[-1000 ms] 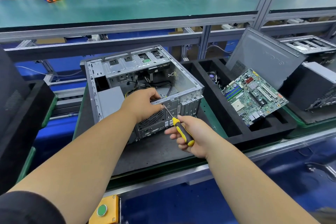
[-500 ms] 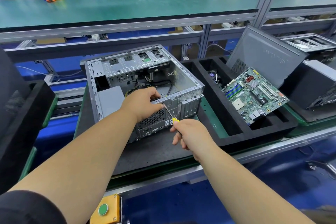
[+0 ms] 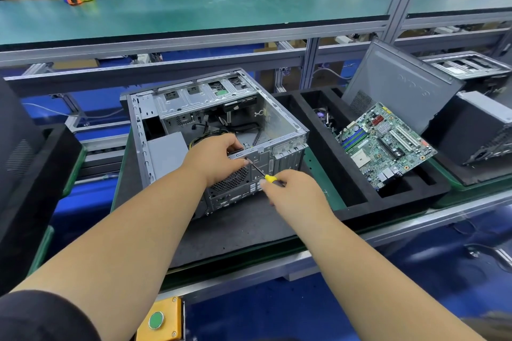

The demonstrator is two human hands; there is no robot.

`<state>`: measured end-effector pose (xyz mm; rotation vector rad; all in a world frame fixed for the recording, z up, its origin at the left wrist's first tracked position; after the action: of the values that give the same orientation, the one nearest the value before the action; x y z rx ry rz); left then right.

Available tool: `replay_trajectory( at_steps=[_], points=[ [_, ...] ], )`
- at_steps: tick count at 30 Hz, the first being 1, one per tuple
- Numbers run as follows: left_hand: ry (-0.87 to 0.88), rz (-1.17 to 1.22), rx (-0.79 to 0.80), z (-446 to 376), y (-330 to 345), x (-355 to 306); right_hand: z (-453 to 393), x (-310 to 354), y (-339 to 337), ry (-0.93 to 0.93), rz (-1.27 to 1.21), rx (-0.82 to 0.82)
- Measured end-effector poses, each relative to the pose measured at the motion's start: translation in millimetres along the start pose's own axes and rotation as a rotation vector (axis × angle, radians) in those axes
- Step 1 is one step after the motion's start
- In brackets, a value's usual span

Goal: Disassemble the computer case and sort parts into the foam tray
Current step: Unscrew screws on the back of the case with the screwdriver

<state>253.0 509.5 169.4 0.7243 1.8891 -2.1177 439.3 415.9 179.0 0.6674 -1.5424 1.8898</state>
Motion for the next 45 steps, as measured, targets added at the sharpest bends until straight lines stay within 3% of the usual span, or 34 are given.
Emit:
replay_trajectory(
  at_steps=[3,5,7,13,17,21,27,31,36,39,43,45],
  points=[
    [0.003,-0.005,0.003,-0.2,0.0,0.2,-3.3,-0.4,0.1,0.336,-0.795,0.326],
    [0.005,0.000,-0.002,0.0,0.0,0.5,-3.1,-1.9,-0.7,0.431,-1.092,0.484],
    [0.006,-0.001,-0.005,0.4,0.0,0.4,-2.0,-3.9,-1.0,0.442,-1.145,0.539],
    [0.017,0.001,-0.013,0.7,-0.4,-0.7,-0.4,-7.2,8.5,0.419,-1.101,0.490],
    [0.022,-0.009,-0.013,0.4,-0.4,-0.3,-2.1,-10.2,11.6,0.352,-0.960,0.341],
    [0.015,-0.012,-0.017,-0.1,0.3,0.3,-2.3,-10.0,12.8,0.247,-0.645,0.208],
    [0.023,-0.013,-0.018,1.1,-0.1,-0.6,7.6,-3.7,10.3,-0.016,0.029,-0.019],
    [0.007,-0.014,-0.018,2.3,-1.2,-2.3,9.2,6.7,14.6,-0.093,0.440,-0.116],
    [0.000,-0.011,-0.004,5.7,-1.5,-5.8,9.9,10.0,20.2,-0.126,0.560,-0.139],
    [0.060,-0.041,-0.013,13.4,-3.7,-8.8,6.4,0.7,12.6,-0.108,0.225,-0.044],
    [0.232,0.166,-0.287,43.0,-1.2,-21.8,-1.9,-7.1,11.6,0.311,-0.832,0.305],
    [0.133,0.325,-0.307,55.1,10.6,-31.2,-2.3,-10.8,10.2,0.409,-1.156,0.447]
  ],
)
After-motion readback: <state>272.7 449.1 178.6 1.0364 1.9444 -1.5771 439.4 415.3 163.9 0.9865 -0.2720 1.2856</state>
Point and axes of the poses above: each hand's wrist, its own z-axis away from the middle knuckle, its own y-axis out of the palm, x = y × z, the point moved 1 cm from there along -z, towards the middle knuckle, and after that the axes turned 7 degrees about x, right-handed, at the moved point
